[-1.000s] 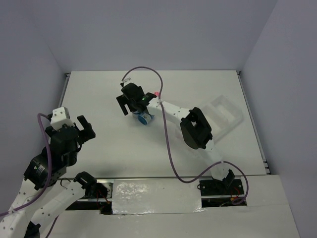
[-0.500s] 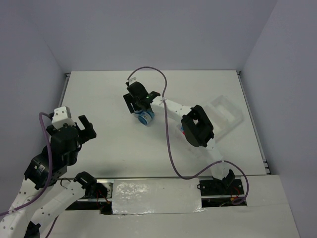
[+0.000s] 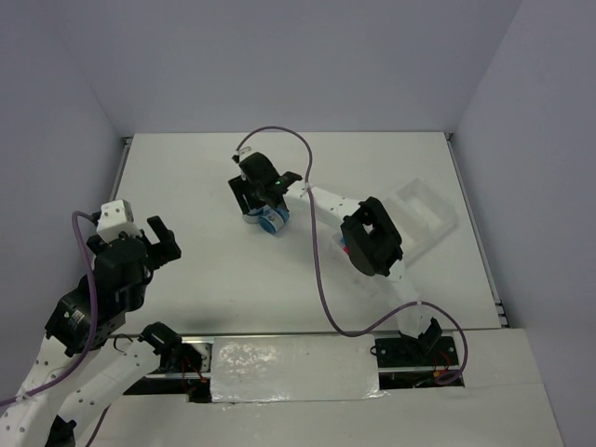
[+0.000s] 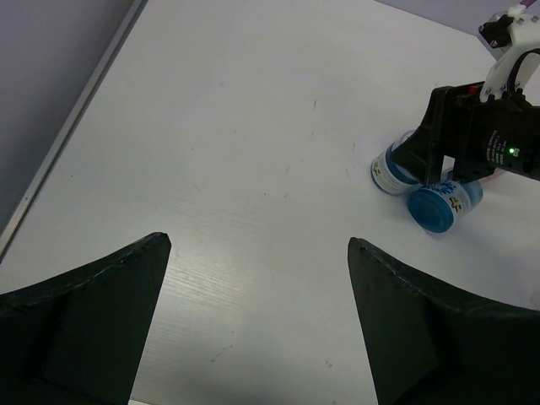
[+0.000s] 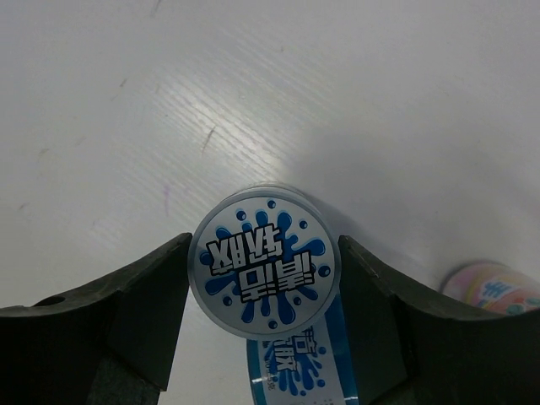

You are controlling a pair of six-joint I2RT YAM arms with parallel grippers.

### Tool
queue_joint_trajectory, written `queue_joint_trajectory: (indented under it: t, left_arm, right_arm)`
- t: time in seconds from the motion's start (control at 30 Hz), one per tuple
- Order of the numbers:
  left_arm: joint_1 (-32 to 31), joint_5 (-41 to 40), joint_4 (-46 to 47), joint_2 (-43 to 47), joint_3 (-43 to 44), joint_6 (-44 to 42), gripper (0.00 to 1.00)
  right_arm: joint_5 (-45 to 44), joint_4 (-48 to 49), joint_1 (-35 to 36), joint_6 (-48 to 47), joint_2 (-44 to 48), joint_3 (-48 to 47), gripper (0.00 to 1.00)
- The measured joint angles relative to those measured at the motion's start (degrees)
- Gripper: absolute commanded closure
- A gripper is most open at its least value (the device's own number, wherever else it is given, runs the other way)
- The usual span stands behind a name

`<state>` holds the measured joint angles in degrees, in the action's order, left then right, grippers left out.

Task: Sort the stationery into containers
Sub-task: Pick up the stationery from the center of the board.

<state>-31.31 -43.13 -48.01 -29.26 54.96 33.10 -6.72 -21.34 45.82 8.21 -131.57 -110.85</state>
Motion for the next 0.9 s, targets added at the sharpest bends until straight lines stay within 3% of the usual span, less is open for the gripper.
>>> queue_joint_trajectory:
  t: [0.53,0.7,0.9]
  left_arm:
    - [0.0,0.0,0.1,0.3,0.0,0.0,0.01]
    - [0.0,0.0,0.1,0.8,0.0,0.0,0.01]
    - [0.0,0.0,0.1,2.1,0.0,0.0,0.01]
  right_arm:
    - [16.0,2.7,0.3,0.5,7.6,5.5,0.77]
    - [19.6,3.1,0.5,0.9,17.6,8.2,0.77]
    - [10.9,2.3,-2.1,1.2,43.4,24.6,0.76]
